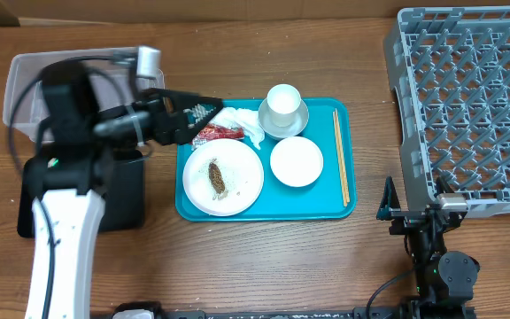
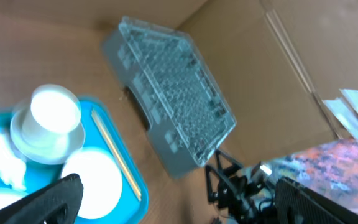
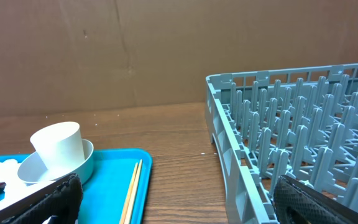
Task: Sort waste into correct bins and load items into the dishwasher
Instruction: 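Reach the left gripper over the teal tray to the white napkin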
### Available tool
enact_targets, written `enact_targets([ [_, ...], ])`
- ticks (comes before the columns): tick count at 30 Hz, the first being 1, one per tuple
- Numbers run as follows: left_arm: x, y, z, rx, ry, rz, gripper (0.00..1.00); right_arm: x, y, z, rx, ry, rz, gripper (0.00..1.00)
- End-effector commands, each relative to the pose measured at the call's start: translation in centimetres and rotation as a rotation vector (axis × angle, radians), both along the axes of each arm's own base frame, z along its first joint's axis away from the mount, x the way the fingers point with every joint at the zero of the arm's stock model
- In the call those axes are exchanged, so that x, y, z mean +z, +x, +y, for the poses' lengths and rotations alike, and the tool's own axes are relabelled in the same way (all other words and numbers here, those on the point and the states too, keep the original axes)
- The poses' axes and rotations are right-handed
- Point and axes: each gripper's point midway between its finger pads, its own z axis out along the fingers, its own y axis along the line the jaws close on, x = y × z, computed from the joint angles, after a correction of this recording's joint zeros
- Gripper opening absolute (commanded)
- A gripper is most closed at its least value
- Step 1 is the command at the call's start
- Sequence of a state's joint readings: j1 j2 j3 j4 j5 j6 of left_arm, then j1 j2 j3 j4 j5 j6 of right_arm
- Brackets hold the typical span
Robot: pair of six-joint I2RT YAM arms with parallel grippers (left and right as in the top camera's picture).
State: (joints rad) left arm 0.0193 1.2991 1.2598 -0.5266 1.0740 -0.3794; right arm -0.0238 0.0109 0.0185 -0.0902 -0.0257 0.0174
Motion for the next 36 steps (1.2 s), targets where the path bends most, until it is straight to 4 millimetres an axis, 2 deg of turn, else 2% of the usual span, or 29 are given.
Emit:
enact_targets([
  [1, -2.0, 2.1, -1.2, 0.153, 0.216, 0.079, 1.00, -0.2, 0.0, -0.1, -0.006, -0.007, -0.004, 1.00],
  [2, -3.4, 2.8, -0.4, 0.249, 0.343, 0.131, 1.00, -0.2, 0.0, -0.1, -0.006, -0.007, -0.004, 1.00],
  [4, -4.9, 3.3, 1.3, 0.390, 0.568, 0.179, 1.00, -0.2, 0.0, -0.1, -0.006, -0.007, -0.004, 1.00],
  [6, -5.3, 3.4, 2.4, 0.473, 0.733, 0.182, 1.00, -0.2, 0.0, -0.1, -0.006, -0.007, -0.004, 1.00],
  [8, -5.2, 3.8, 2.0, 0.494, 0.797, 0.159, 1.00, -0.2, 0.0, -0.1, -0.006, -0.007, -0.004, 1.00],
  [11, -5.9, 3.5, 0.3, 0.447, 0.810, 0.159, 1.00, -0.2, 0.0, -0.1, -0.006, -0.007, -0.004, 1.00],
  [14, -6.8, 3.7, -0.4, 0.428, 0.824, 0.168, 1.00, -0.2, 0.0, -0.1, -0.006, -0.007, -0.004, 1.00],
  [19, -8.2, 6.6, -0.7, 0.505, 0.776, 0.199, 1.00, -0.2, 0.0, -0.1, -0.006, -0.007, -0.004, 1.00],
  [23, -9.9, 9.7, -1.3, 0.593, 0.690, 0.247, 1.00, -0.2, 0.0, -0.1, -0.006, -0.007, -0.004, 1.00],
  [26, -11.9, 11.4, -2.0, 0.614, 0.671, 0.275, 1.00, -0.2, 0.0, -0.1, -0.006, -0.007, -0.004, 1.00],
  [28, -13.9, 12.1, -2.3, 0.646, 0.654, 0.341, 1.00, -0.2, 0.0, -0.1, -0.006, -0.007, -0.004, 1.00],
  [29, -16.1, 12.4, -2.4, 0.687, 0.635, 0.426, 1.00, -0.2, 0.0, -0.1, -0.006, -0.007, -0.004, 1.00],
  [31, -18.4, 12.7, -2.5, 0.733, 0.612, 0.511, 1.00, -0.2, 0.0, -0.1, -0.006, -0.007, -0.004, 1.00],
  [36, -21.4, 13.3, -1.7, 0.801, 0.594, 0.611, 0.87, -0.2, 0.0, -0.1, -0.006, -0.007, -0.004, 1.00],
])
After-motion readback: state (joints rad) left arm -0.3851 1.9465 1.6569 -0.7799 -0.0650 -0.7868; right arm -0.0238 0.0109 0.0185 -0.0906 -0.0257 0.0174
